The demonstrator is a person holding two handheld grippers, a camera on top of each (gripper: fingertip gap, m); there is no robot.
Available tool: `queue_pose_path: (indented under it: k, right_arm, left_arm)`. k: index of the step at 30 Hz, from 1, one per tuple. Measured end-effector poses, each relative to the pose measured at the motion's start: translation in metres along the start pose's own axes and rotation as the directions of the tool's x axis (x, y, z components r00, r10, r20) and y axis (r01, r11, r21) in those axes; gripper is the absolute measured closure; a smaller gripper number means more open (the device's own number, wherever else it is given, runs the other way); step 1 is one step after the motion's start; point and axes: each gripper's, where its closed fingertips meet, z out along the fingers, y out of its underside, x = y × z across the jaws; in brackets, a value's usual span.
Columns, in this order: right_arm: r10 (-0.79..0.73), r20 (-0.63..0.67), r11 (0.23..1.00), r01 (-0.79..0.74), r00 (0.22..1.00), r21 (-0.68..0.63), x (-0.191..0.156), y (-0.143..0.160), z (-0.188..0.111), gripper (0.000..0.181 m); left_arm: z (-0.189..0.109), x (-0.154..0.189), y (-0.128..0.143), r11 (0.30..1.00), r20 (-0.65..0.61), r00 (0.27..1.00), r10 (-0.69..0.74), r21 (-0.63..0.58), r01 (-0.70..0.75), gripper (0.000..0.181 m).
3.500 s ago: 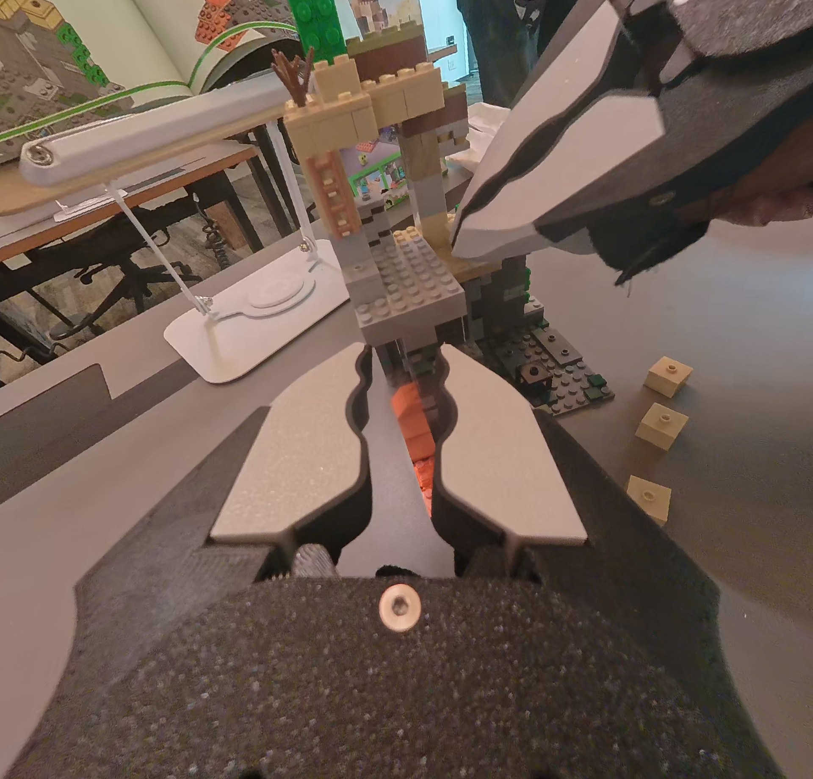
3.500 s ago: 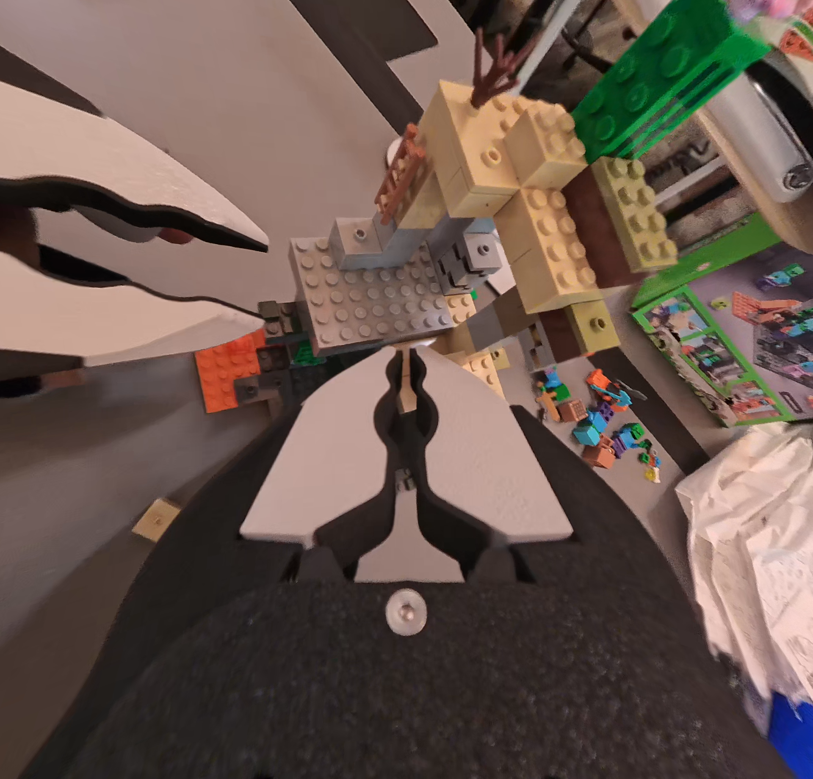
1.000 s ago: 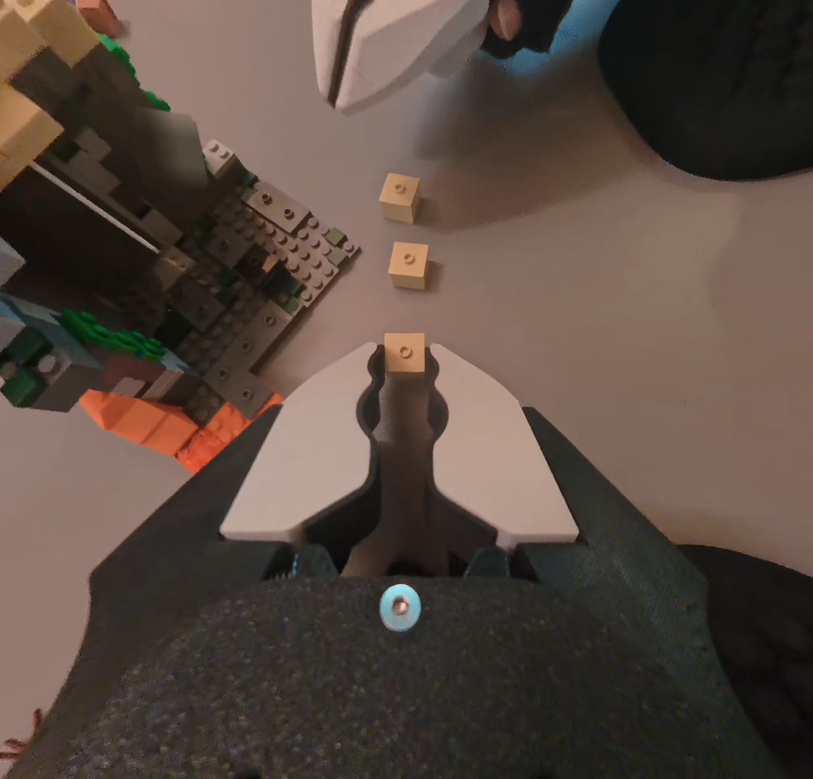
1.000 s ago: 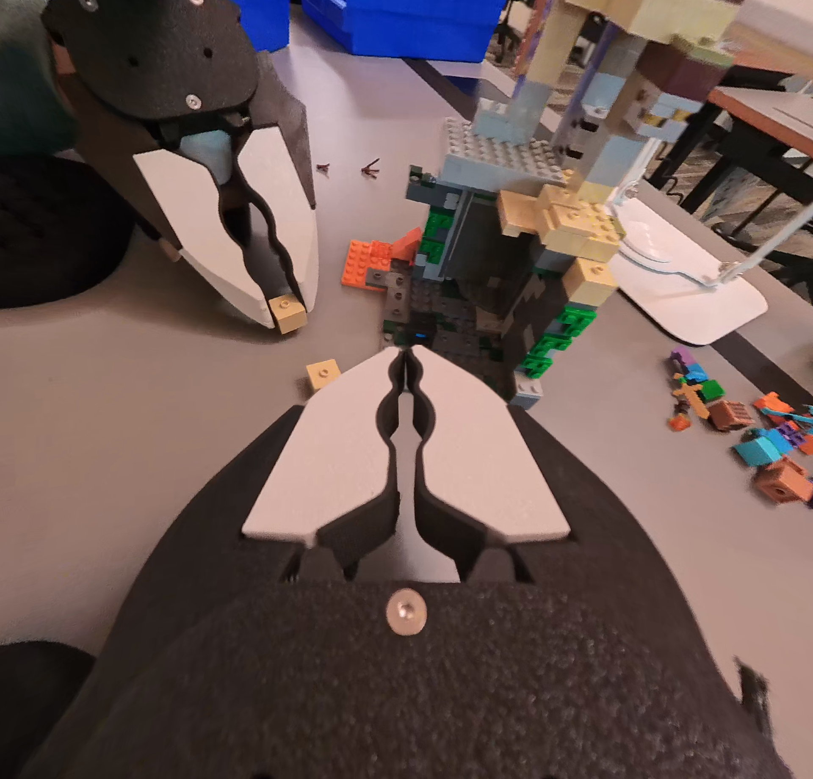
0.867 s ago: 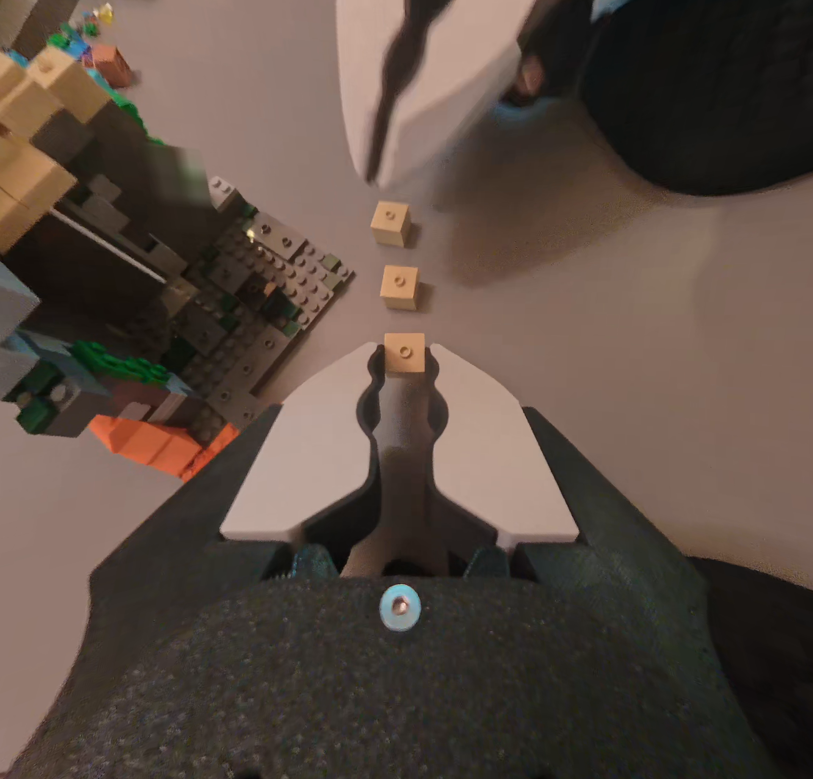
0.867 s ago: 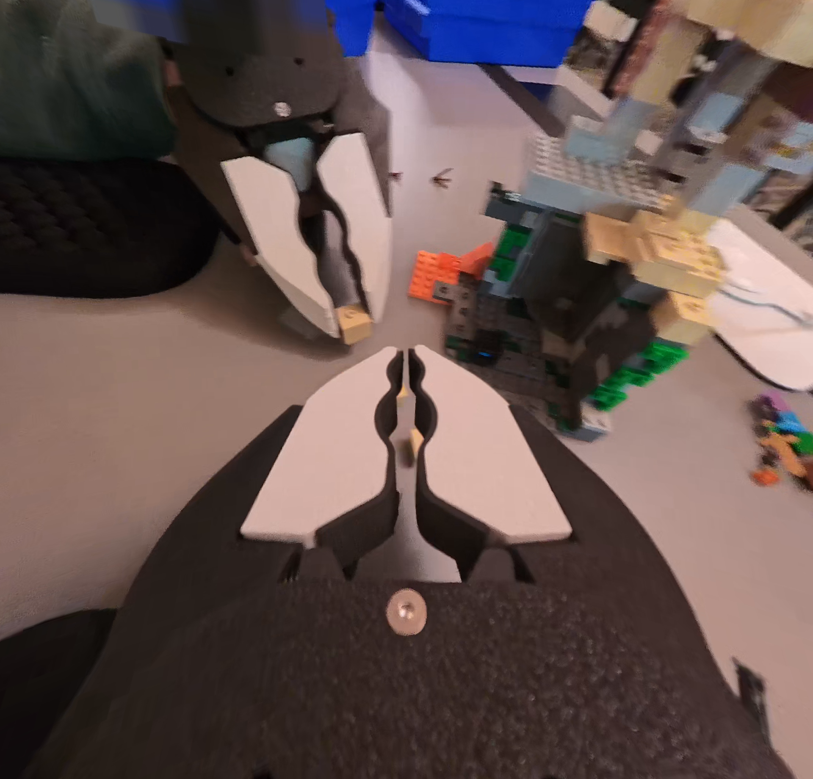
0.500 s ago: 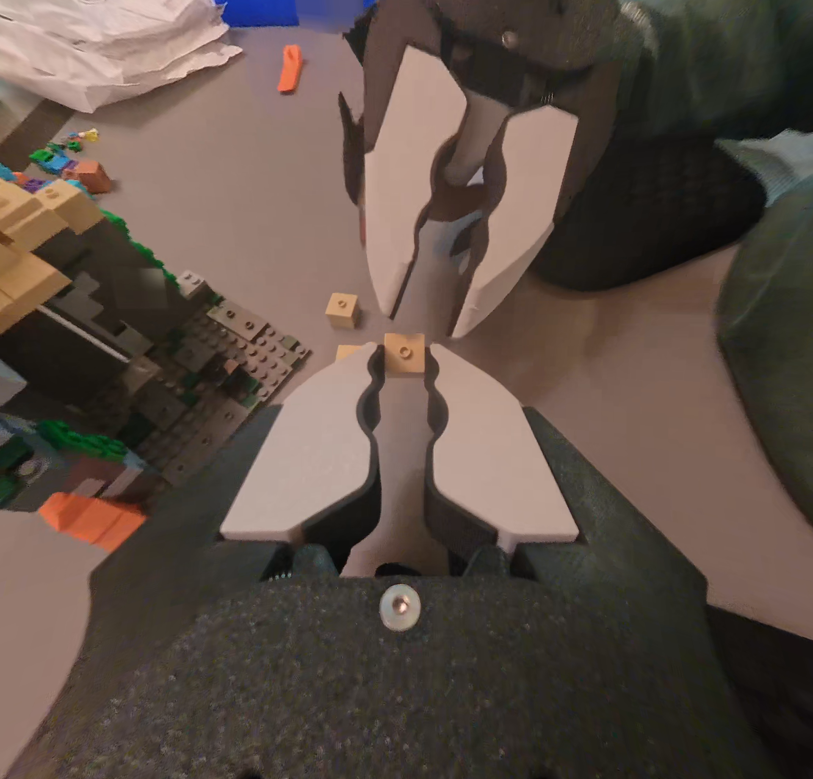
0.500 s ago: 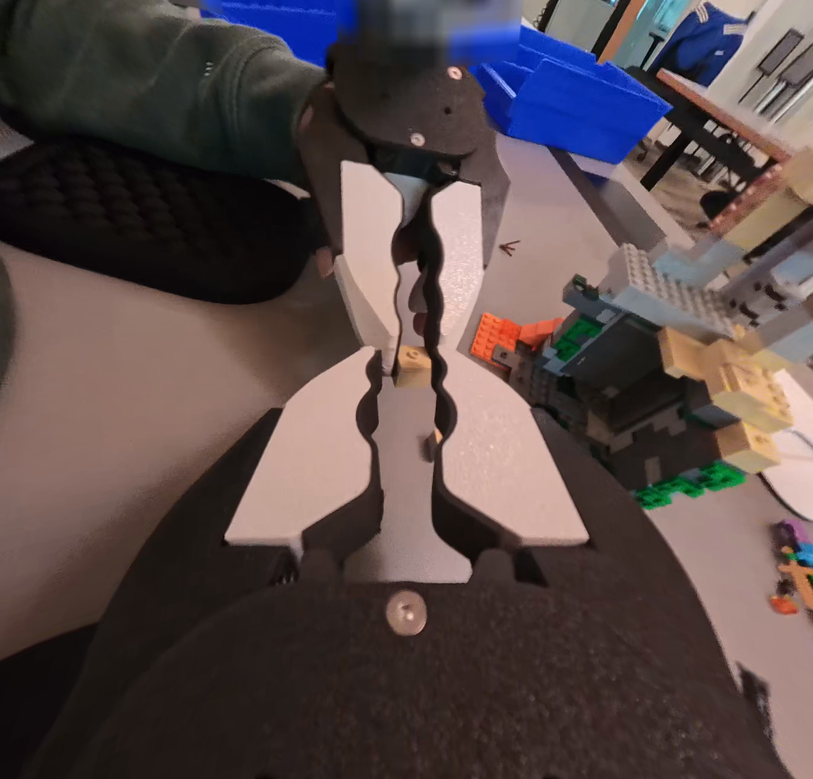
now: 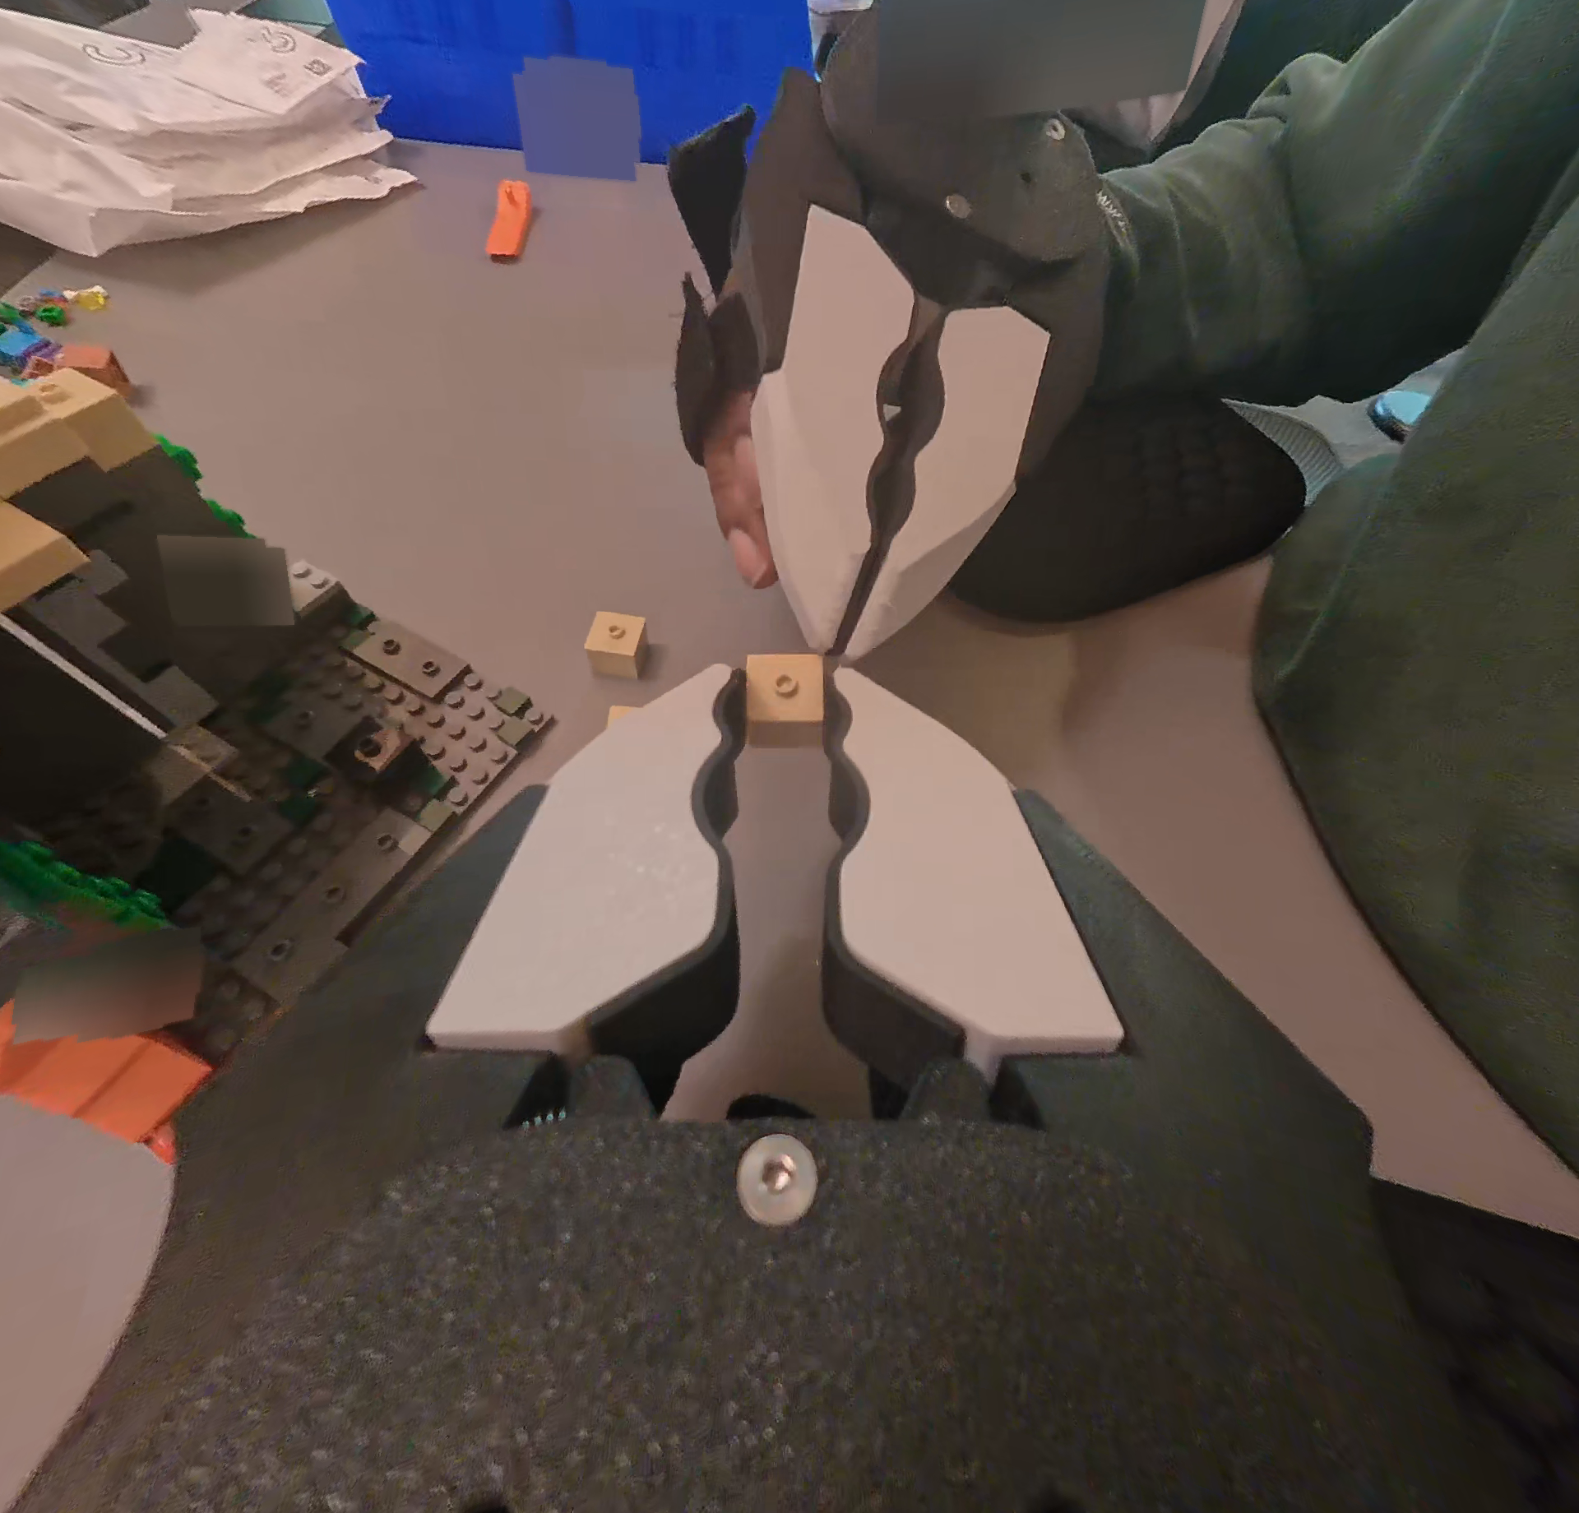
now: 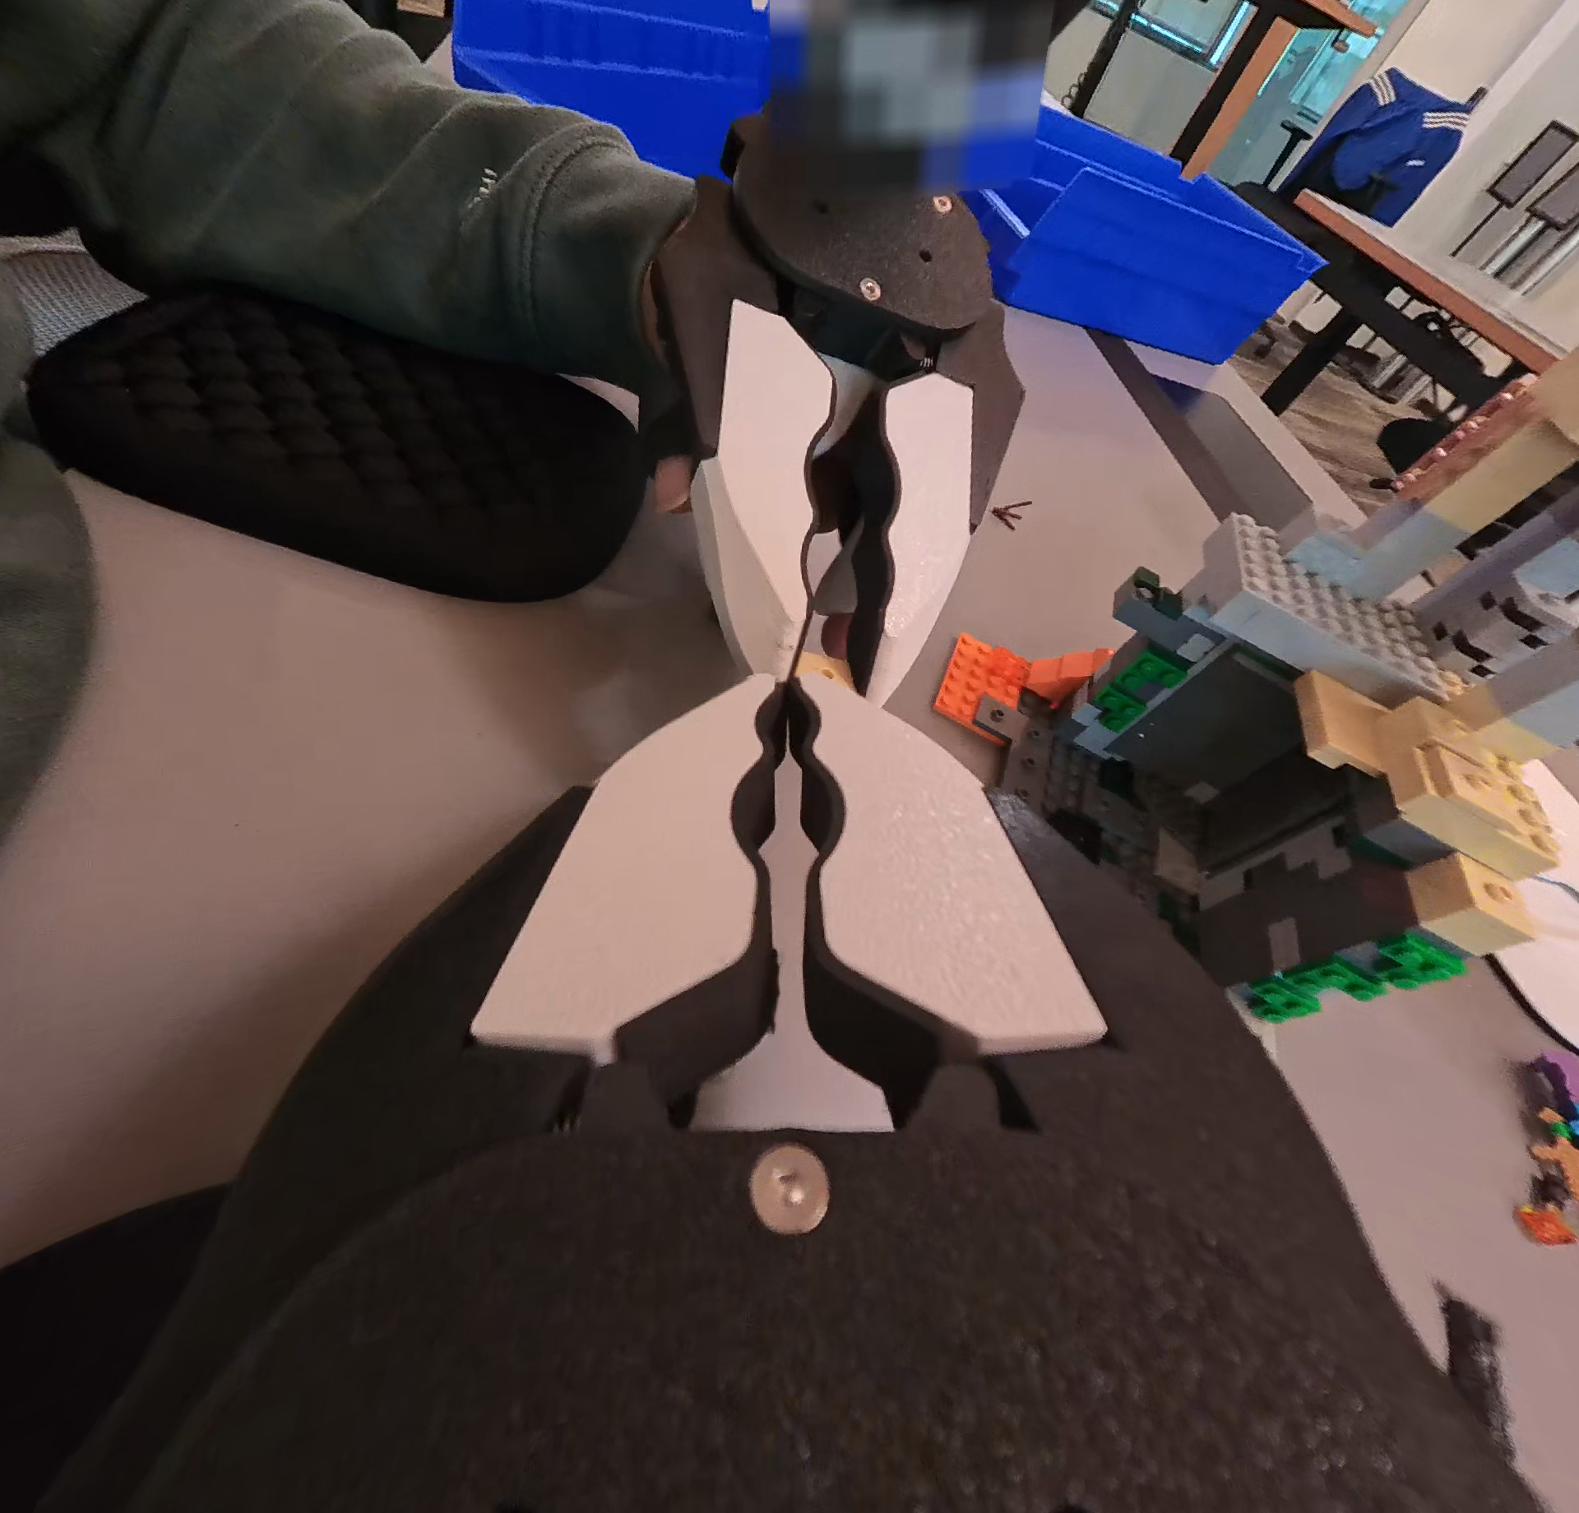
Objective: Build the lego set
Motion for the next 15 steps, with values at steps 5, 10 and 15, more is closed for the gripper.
queue_pose_path:
  k: [5, 10, 15]
  right_arm:
    - [0.118, 0.01, 0.993, -0.118, 0.993, 0.015, 0.007, 0.001, -0.002, 0.164]
    - [0.174, 0.039, 0.985, -0.175, 0.984, 0.007, 0.005, 0.002, 0.001, 0.159]
    - [0.228, 0.027, 0.973, -0.229, 0.973, 0.017, 0.011, 0.003, 0.0, 0.161]
  left_arm:
    - [-0.001, -0.004, 0.001, 0.999, 0.041, 0.999, 0.035, -0.013, -0.035, 0.165]
    - [-0.002, -0.003, -0.003, 0.997, 0.063, 0.995, 0.073, -0.008, -0.072, 0.165]
    - [-0.002, -0.001, -0.004, 0.993, 0.07, 0.99, 0.122, -0.015, -0.121, 0.165]
